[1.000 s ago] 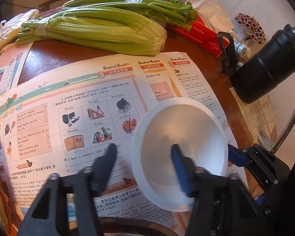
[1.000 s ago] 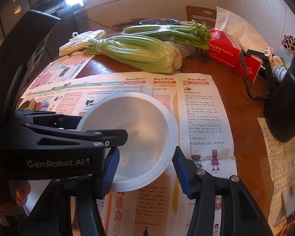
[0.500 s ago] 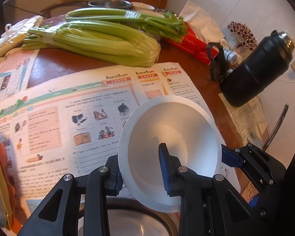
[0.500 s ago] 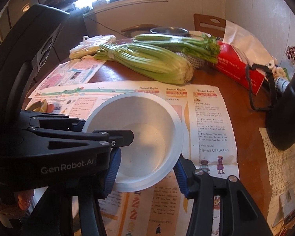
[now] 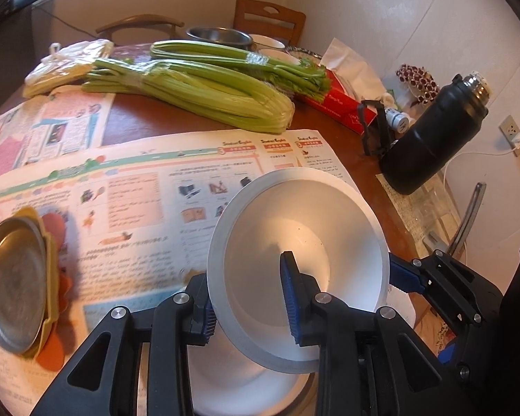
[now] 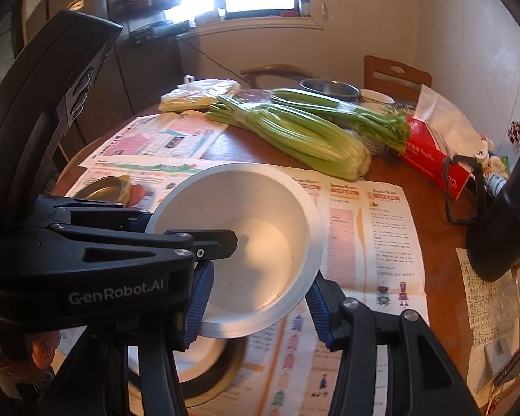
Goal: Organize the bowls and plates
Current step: 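Scoop the second paper bowl into the nested bowls with the left gripper, then carry the nested bowls with the left gripper toward the steel plate stack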
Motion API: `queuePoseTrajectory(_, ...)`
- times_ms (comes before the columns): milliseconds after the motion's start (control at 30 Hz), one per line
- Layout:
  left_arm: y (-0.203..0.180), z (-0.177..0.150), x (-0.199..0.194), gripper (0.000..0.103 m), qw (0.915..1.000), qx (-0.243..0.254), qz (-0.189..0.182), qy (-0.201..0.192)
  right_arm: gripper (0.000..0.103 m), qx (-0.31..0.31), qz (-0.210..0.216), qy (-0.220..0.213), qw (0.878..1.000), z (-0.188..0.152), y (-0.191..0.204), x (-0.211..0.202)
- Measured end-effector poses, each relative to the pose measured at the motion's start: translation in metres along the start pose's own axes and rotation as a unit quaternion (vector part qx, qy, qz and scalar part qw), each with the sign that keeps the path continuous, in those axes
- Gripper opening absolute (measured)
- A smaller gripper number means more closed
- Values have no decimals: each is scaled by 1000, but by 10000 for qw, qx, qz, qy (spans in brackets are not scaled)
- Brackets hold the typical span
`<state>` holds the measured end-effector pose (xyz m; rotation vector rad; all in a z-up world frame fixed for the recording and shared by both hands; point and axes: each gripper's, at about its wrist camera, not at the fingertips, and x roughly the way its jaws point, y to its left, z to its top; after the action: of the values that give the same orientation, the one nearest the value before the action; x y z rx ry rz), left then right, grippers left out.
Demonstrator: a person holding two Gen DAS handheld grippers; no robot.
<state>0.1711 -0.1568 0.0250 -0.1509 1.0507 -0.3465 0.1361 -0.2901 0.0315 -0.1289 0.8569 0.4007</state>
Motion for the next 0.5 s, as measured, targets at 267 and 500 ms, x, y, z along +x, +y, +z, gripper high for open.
queuePoseTrajectory(267,13,-24,-25,32,9998,-111,14,-132,52,-239,42,-83,9997,-8,31,-15)
queuePoseTrajectory(500,18,-45,-35,32,9998,-172,4,-100,53,-322,103,-50,9994,-22,48,-23)
